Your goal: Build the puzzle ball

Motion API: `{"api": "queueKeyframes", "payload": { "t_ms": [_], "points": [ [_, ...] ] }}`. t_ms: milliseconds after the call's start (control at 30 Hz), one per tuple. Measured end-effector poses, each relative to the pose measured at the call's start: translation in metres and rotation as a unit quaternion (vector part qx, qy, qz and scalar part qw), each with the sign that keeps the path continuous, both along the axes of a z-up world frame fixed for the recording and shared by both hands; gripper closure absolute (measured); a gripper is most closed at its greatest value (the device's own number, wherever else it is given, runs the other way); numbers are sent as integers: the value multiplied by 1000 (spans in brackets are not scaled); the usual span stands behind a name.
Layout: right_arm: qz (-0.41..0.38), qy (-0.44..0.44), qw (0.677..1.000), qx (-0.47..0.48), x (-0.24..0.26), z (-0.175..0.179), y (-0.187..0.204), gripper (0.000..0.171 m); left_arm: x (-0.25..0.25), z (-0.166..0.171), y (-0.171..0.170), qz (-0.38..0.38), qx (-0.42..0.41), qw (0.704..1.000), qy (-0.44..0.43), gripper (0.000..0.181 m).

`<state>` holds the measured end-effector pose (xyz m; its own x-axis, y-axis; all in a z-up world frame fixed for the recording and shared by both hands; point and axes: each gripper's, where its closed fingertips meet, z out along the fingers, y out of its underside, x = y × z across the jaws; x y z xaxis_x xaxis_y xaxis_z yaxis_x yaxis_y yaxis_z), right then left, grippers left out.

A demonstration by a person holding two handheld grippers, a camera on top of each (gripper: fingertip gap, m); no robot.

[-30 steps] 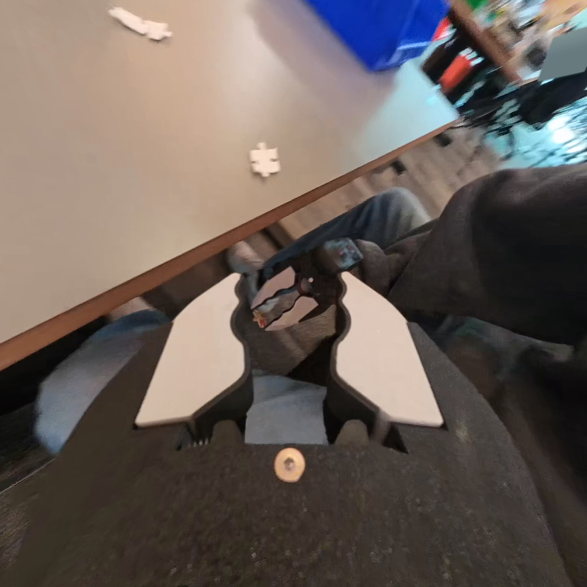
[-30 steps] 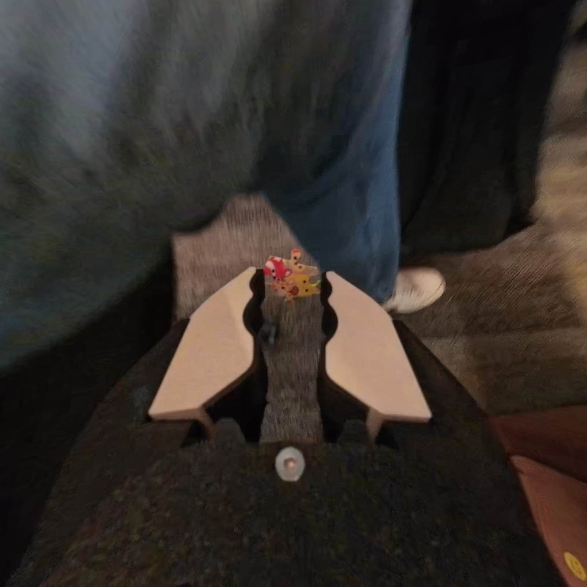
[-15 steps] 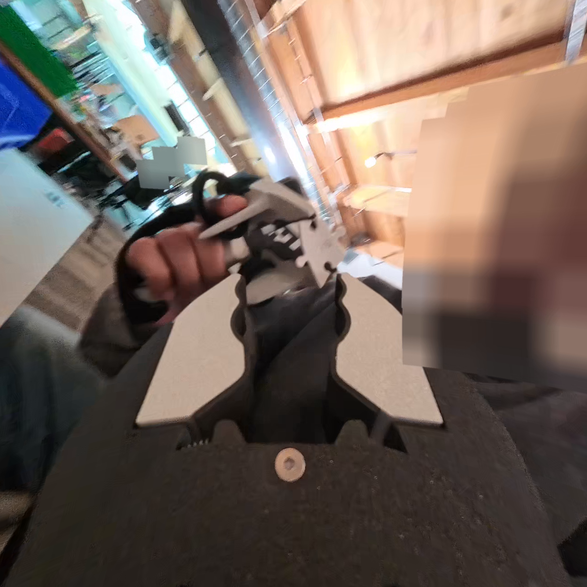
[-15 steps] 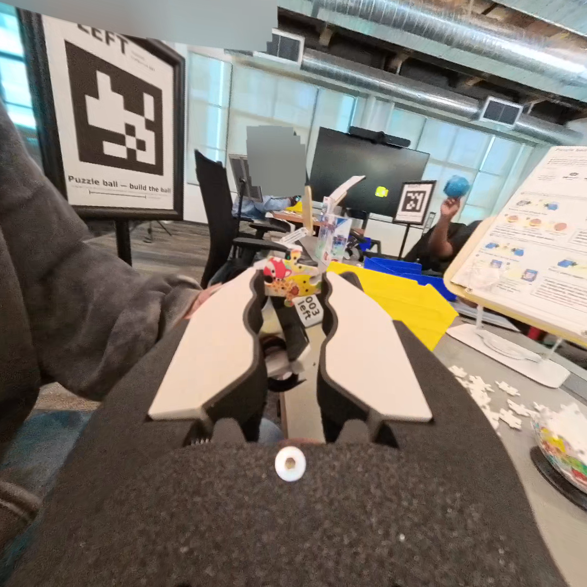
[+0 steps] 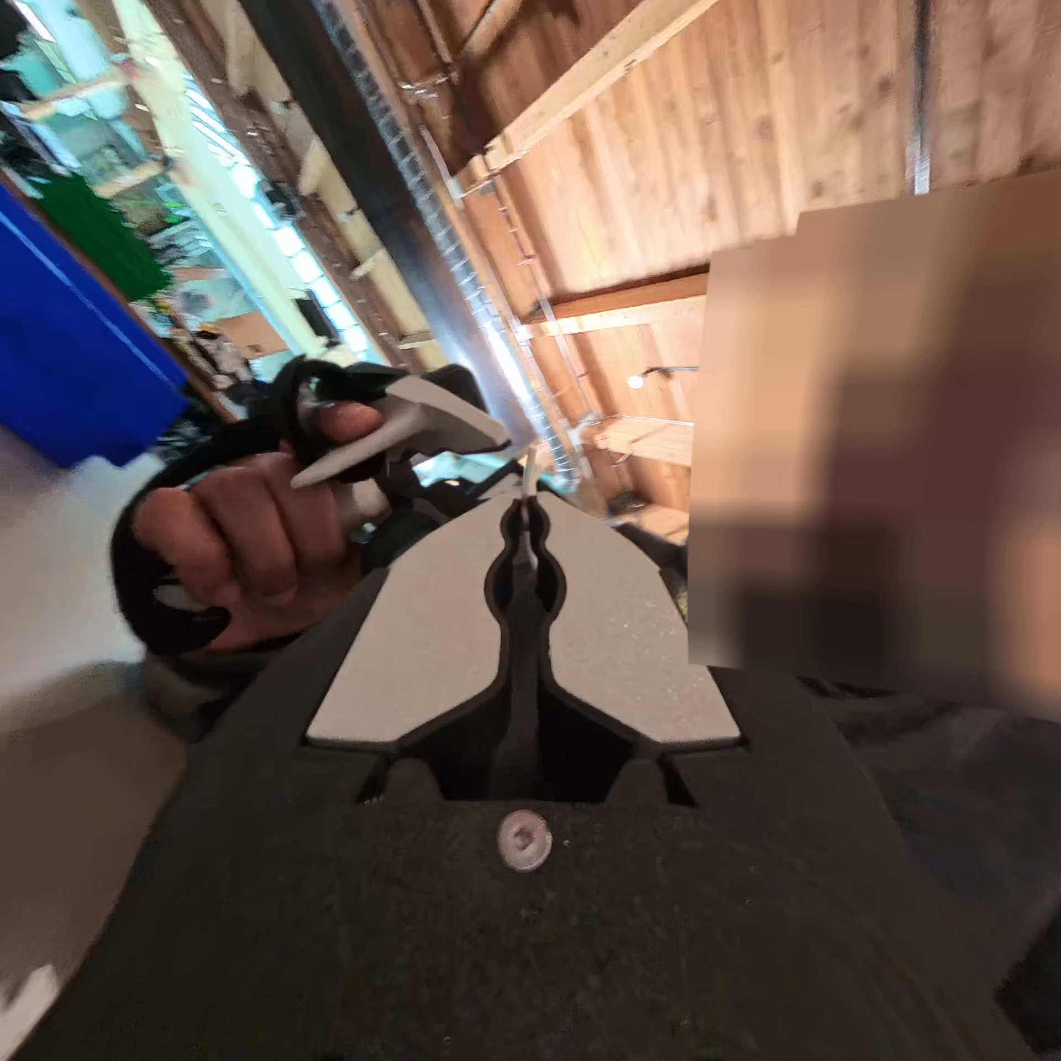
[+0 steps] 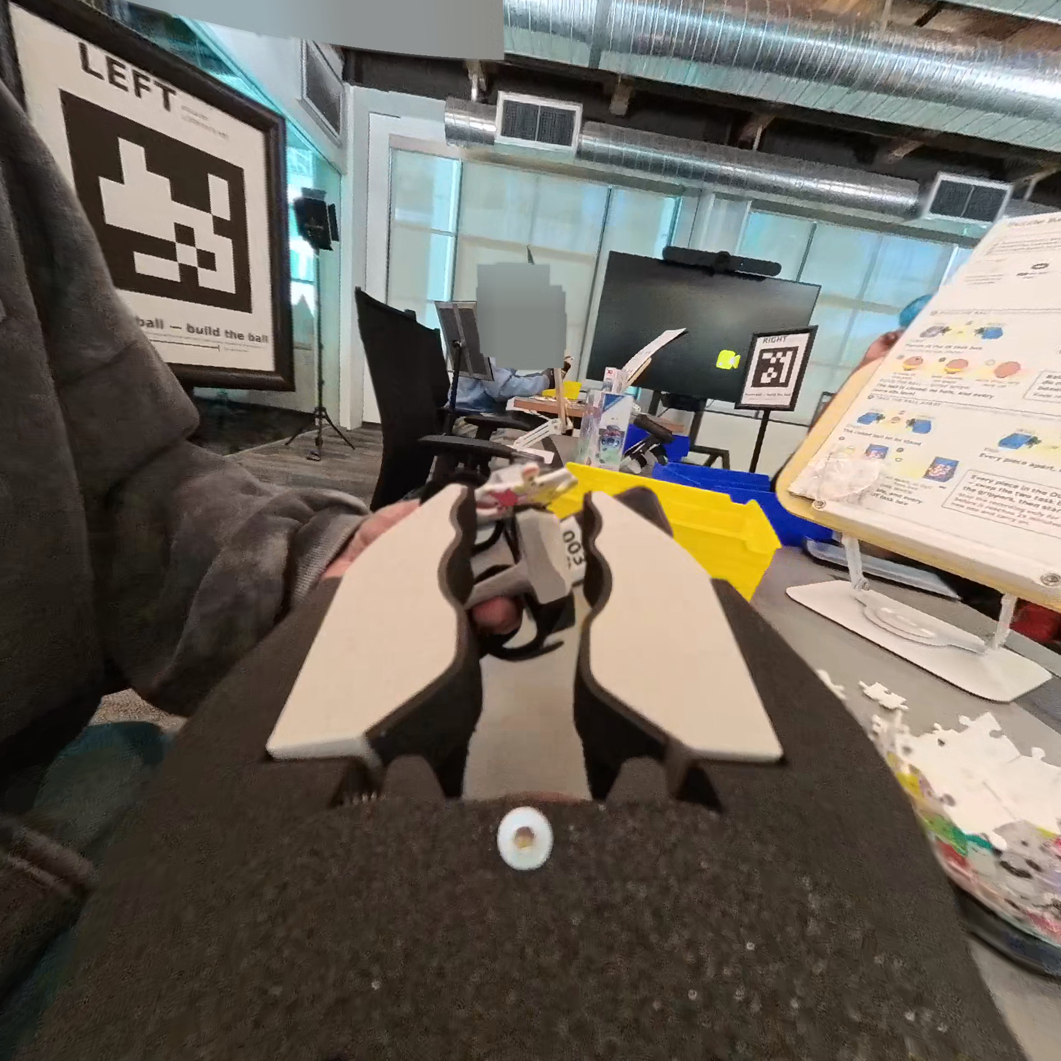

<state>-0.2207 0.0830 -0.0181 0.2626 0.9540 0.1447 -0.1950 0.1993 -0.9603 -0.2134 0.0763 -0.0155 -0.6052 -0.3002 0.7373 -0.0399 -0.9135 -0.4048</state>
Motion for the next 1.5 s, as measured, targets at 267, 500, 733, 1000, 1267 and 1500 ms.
{"api": "queueKeyframes", "payload": {
  "t_ms": [267, 500, 733, 1000, 1267, 1500],
  "points": [
    [-11, -115, 978, -176, 31, -14, 43, 140, 7, -18, 45, 132, 226, 943, 205, 179],
    [10, -154, 952, -263, 29, -20, 54, 151, 26, -30, 54, 106, 331, 894, 282, 179],
    [8, -169, 945, -278, 36, -39, 52, 168, 37, -41, 56, 121, 355, 873, 311, 179],
    [7, -115, 944, -310, 43, -39, 55, 169, 37, -43, 61, 133, 345, 875, 313, 169],
    [4, -81, 944, -321, 45, -29, 58, 168, 38, -40, 55, 128, 350, 875, 309, 171],
    [0, -144, 939, -311, 37, -40, 52, 168, 40, -39, 55, 132, 351, 874, 309, 171]
  ]
}}
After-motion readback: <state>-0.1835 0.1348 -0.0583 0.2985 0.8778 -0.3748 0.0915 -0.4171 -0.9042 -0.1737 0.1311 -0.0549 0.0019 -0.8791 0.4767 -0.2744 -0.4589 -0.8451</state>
